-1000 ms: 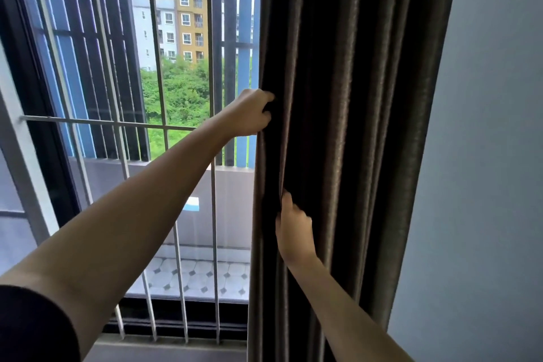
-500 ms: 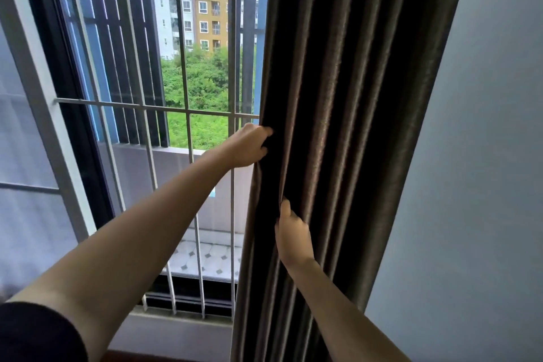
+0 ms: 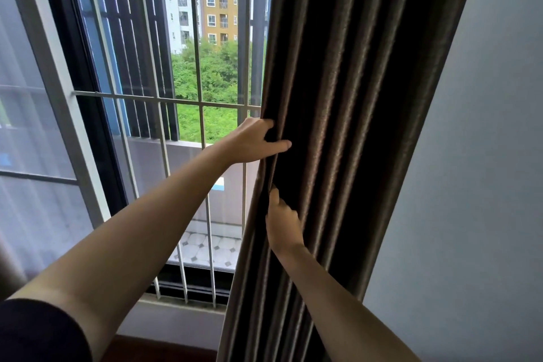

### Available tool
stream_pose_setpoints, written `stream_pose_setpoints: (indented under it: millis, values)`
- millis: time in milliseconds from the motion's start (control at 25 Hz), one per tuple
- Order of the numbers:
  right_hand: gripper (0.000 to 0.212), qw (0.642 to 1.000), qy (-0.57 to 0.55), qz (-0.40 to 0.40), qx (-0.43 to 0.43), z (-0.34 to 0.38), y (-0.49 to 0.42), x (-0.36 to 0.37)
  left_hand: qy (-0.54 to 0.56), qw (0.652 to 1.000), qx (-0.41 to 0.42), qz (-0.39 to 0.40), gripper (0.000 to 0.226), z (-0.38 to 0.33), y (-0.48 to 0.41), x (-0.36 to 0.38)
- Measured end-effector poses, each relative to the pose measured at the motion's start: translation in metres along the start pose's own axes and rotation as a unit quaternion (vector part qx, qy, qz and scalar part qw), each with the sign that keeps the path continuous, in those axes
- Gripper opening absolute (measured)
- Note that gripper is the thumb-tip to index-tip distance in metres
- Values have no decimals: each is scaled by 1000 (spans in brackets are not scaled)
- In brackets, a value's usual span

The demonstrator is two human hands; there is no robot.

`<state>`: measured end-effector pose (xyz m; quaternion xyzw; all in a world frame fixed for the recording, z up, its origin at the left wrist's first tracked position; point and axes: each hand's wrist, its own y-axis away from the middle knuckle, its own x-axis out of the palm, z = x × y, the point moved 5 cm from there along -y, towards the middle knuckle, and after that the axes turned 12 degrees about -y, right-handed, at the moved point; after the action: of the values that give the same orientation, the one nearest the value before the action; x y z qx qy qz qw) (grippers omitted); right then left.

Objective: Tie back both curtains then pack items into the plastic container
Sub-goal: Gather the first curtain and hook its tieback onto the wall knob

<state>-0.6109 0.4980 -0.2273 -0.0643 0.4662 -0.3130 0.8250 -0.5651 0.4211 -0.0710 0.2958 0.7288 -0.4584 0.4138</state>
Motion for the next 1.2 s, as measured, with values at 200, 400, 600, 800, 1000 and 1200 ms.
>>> stream_pose_setpoints:
  millis: [200, 400, 600, 800, 1000, 1200]
  values:
    - [45, 987, -33, -137, -79, 15, 7, -30, -44, 999, -23, -12, 22, 7, 0, 3]
    - [35, 941, -74, -323, -70, 18, -12, -105, -45, 999, -14, -23, 18, 8, 2, -3]
    - [48, 992, -7, -121, -28, -17, -25, -86, -38, 999, -18, -31, 17, 0, 0, 8]
    - [57, 999, -35, 1, -39, -52, 14, -47, -55, 998, 7, -24, 15, -20, -3, 36]
    - [56, 998, -34, 35, -50, -60, 23, -39, -51, 998, 27, 6, 9, -41, -13, 45]
    - [51, 998, -20, 34, -57, -60, 20, -36, -44, 999, 16, 19, 9, -49, -15, 48]
